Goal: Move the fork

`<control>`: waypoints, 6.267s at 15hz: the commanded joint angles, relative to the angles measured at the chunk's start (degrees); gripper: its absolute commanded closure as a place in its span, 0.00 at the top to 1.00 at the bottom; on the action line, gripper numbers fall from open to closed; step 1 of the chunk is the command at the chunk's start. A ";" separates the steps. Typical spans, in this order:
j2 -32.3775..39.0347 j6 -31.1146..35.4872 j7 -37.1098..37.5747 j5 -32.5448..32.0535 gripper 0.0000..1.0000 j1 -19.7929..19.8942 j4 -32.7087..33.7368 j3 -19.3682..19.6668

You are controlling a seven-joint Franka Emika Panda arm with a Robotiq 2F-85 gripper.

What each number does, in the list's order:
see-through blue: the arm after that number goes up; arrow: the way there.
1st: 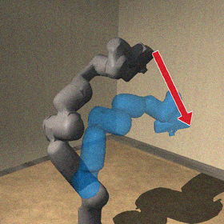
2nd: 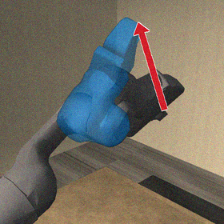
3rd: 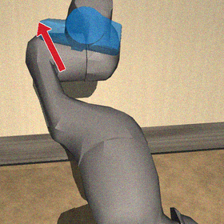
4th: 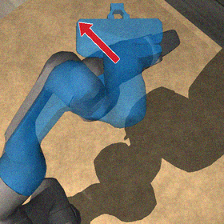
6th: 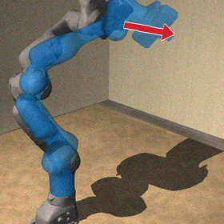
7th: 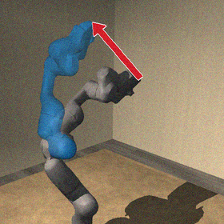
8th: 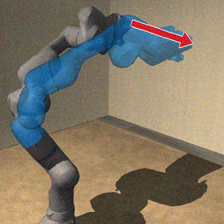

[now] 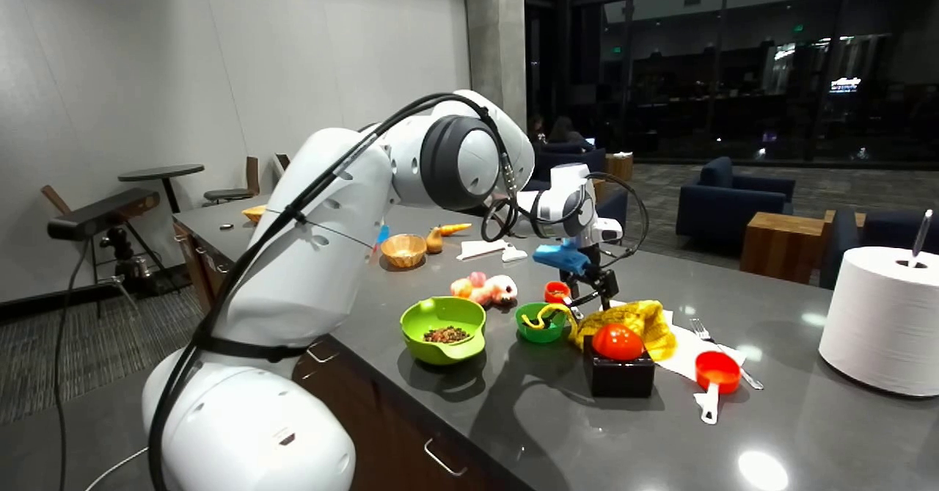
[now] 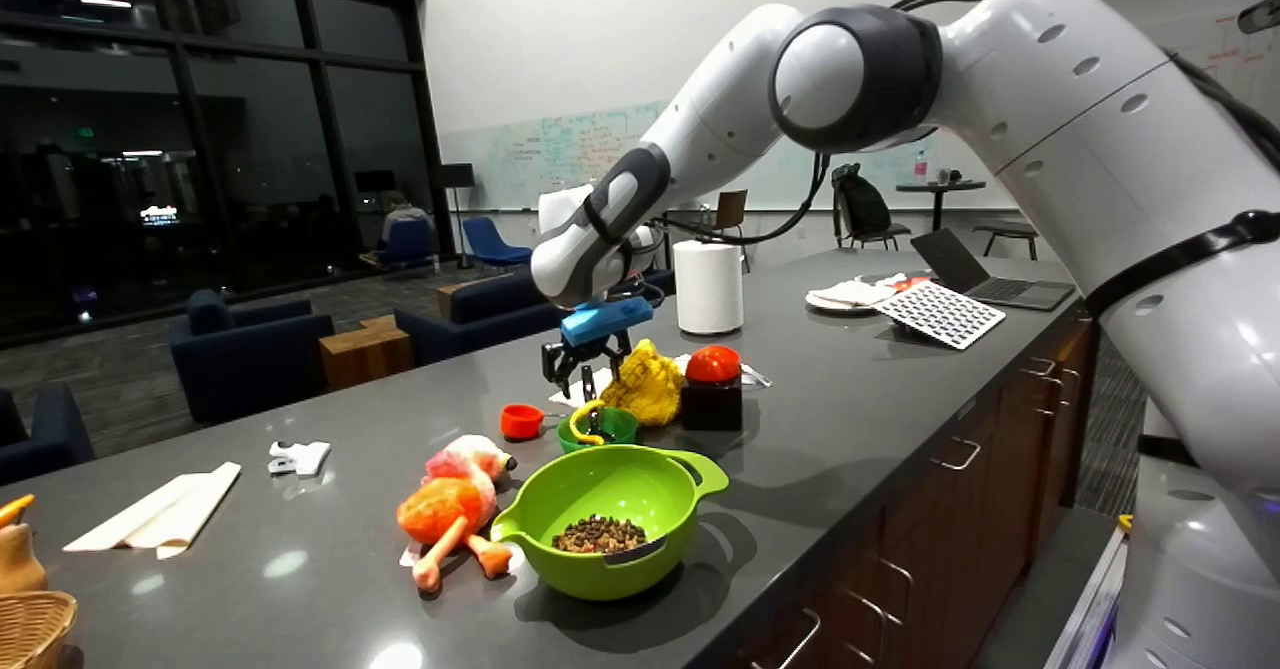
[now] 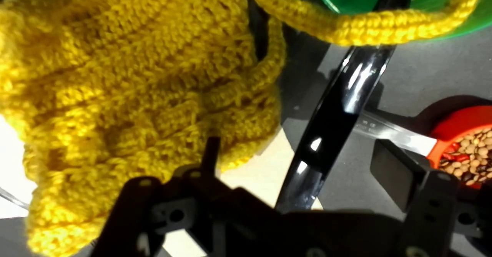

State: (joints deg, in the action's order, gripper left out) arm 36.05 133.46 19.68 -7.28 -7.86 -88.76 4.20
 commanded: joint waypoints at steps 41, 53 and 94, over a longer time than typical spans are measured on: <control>-1.12 -3.08 31.70 -5.23 0.00 -7.47 2.43 5.55; -8.18 -14.83 41.60 -13.75 0.00 -9.96 1.46 4.55; -10.22 -30.63 53.93 -22.11 0.00 -3.03 -20.84 -2.93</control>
State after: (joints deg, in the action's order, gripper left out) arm 26.07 101.74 73.83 -30.59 -11.28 -109.13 1.39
